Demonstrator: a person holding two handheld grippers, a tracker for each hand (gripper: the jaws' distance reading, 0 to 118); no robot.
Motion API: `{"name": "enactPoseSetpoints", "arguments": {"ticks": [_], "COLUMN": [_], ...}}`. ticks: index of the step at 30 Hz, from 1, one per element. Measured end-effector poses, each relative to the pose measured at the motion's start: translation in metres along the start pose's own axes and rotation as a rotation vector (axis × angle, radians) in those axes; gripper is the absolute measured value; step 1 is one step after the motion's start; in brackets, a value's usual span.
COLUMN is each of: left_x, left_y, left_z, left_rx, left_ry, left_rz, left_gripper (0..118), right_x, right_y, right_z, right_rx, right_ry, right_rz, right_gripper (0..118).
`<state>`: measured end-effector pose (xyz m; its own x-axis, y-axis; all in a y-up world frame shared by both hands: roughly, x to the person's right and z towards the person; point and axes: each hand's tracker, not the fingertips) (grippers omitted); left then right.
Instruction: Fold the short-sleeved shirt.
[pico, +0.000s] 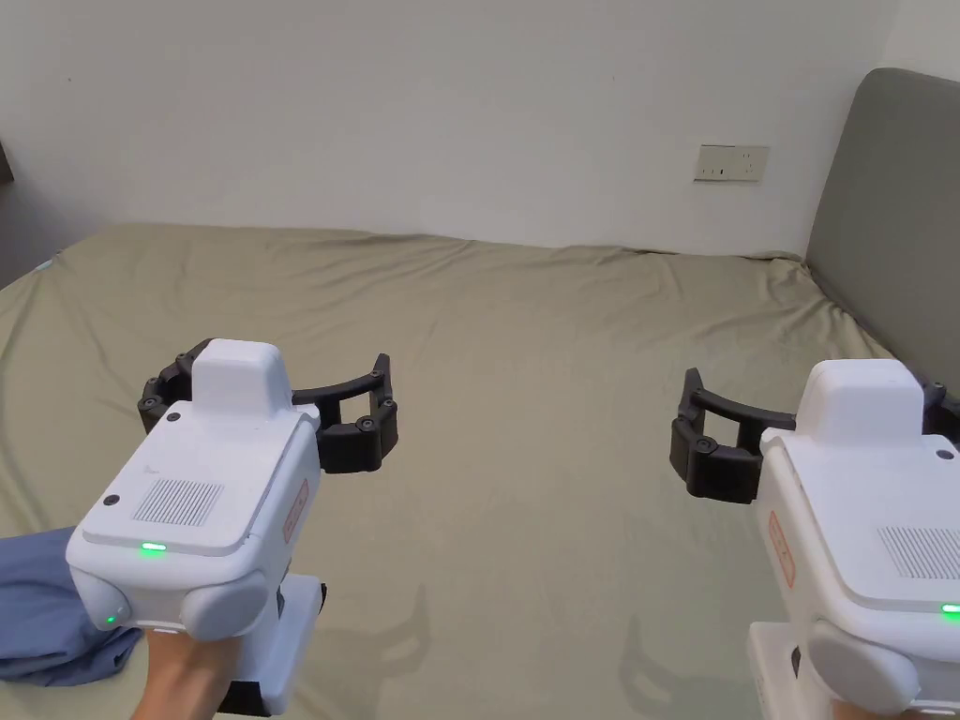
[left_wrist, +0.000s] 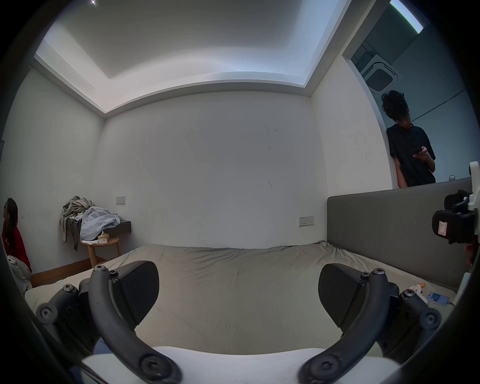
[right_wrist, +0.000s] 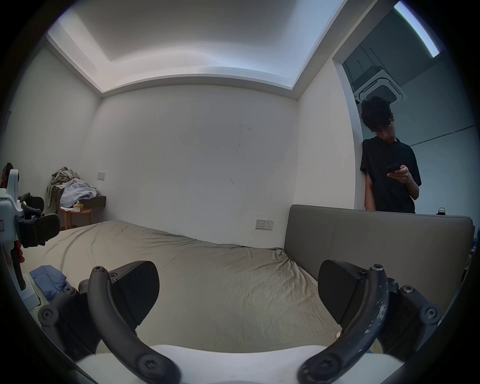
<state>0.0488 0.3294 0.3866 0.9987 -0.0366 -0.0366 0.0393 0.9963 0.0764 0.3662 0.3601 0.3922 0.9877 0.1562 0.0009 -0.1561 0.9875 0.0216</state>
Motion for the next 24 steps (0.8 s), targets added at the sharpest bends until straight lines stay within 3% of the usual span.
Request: {"name": "enactPoseSetpoints", "arguments": {"ticks": [19, 24], "left_x": [-0.001, -0.002], "left_y": [0.002, 0.003], "left_z": [-0.001, -0.001], "left_rx": [0.000, -0.002], "left_ry": [0.001, -0.001], "left_rz": [0.000, 0.004], "left_gripper": [118, 118], "right_x": [0.000, -0.001], "right_y": [-0.001, 0.010], "right_z": [-0.005, -0.013], "right_rx": [-0.023, -0.209], "right_ry": [-0.019, -0.057], "right_rz": [-0.013, -0.111], "right_gripper": [118, 118]}}
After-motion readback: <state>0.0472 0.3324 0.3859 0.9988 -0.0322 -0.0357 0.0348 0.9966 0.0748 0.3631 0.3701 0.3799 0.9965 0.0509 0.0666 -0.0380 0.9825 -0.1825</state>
